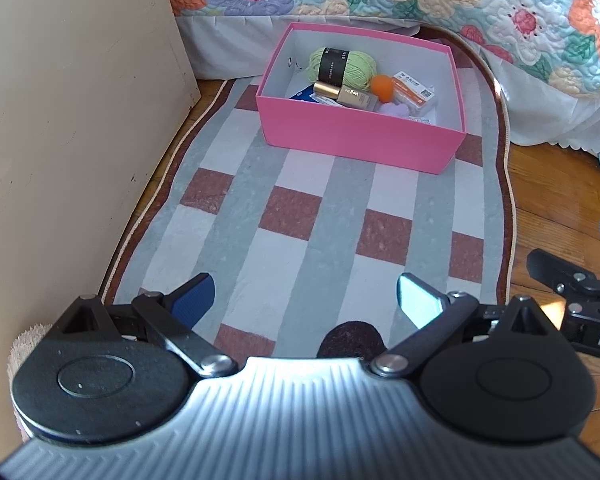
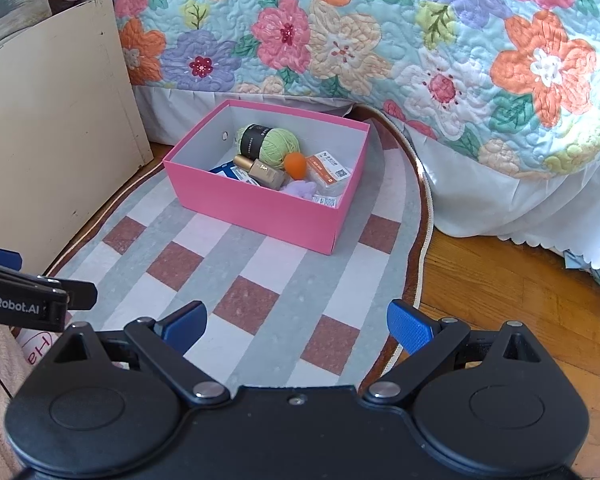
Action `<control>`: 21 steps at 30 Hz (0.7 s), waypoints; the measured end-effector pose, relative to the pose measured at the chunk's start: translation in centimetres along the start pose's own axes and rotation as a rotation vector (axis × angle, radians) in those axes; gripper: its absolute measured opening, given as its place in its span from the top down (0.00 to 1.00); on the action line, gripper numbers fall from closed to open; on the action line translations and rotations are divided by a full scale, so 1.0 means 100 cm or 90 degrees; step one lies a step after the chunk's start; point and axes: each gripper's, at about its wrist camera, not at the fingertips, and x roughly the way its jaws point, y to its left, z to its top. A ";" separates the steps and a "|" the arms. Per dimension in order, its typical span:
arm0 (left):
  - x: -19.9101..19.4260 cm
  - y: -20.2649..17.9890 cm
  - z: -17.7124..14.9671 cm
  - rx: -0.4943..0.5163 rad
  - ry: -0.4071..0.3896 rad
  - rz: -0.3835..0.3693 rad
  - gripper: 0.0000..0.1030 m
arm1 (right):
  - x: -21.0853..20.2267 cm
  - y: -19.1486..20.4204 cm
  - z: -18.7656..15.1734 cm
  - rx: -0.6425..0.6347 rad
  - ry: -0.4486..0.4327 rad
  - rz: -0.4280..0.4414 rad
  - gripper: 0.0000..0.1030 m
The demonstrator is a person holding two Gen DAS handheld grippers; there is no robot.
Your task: Organize objects
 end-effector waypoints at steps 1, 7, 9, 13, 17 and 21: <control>0.000 0.001 0.000 -0.002 -0.001 0.001 0.04 | -0.001 0.000 0.000 -0.002 -0.002 -0.001 0.04; -0.006 0.007 -0.003 -0.026 -0.017 0.008 0.04 | -0.005 0.002 0.001 -0.002 -0.008 0.000 0.04; -0.007 0.008 -0.003 -0.030 -0.019 0.005 0.04 | -0.006 0.002 0.001 -0.004 -0.010 0.000 0.04; -0.008 0.008 -0.003 -0.029 -0.019 0.003 0.04 | -0.006 0.003 0.000 -0.005 -0.010 0.001 0.04; -0.008 0.008 -0.004 -0.024 -0.020 0.005 0.04 | -0.006 0.003 0.001 -0.008 -0.010 0.002 0.04; -0.011 0.003 -0.006 -0.009 -0.029 0.016 0.04 | -0.006 0.004 0.000 -0.006 -0.010 0.001 0.04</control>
